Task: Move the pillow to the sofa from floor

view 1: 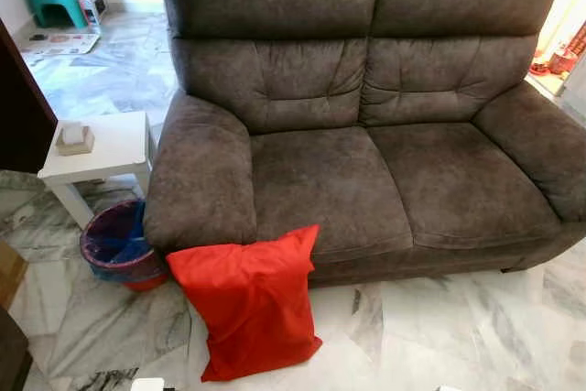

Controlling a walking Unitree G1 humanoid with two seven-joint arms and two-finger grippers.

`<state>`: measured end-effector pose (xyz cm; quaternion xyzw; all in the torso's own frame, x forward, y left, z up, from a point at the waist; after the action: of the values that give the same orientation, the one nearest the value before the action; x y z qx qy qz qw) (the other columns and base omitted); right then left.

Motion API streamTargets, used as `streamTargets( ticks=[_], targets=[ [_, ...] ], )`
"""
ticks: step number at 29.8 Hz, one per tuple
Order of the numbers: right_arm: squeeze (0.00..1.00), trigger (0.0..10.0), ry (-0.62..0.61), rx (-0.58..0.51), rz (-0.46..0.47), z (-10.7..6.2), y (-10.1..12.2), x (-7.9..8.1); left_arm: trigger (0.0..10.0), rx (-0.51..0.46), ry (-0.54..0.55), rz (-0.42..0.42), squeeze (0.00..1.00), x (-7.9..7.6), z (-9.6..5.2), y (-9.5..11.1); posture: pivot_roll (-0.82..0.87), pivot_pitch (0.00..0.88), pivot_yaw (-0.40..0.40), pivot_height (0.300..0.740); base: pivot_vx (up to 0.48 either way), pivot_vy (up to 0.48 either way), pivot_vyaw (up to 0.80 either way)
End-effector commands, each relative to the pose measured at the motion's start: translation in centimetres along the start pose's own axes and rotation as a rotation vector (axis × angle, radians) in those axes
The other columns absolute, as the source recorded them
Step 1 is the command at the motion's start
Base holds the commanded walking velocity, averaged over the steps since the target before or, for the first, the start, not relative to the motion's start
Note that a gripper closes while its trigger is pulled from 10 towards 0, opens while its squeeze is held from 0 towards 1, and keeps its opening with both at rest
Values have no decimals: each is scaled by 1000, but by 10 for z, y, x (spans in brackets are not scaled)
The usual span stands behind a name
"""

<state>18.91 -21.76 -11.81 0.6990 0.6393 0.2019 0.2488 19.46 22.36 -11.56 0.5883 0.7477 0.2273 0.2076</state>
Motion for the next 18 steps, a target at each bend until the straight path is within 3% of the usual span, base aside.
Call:
streamTargets(
  ticks=[1, 18],
  targets=[
    [0, 10000, -3, 6, 13, 0, -2, 1, 10000, 16, 0, 3, 0, 2, -1, -5, -54, 72, -9, 740, 0, 0, 0],
    [0, 10000, 5, -18, 0, 1, 4, 4, 10000, 3, -3, 19, 0, 4, -1, 0, -47, 75, -5, 740, 229, 0, 0]
  ],
)
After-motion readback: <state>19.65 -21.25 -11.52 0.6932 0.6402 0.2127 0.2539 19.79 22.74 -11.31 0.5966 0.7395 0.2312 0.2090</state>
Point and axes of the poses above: a point about 5 cm out from each wrist's last joint towards the gripper, its own z axis pointing out of the wrist towards the gripper, its own y axis along the axis of the wrist's last joint, x = y × z, the point moved 4 cm from there along z, pointing out of the wrist towards the gripper, and after that the axes turned 8 degrees about -z, right-handed, at the moved point
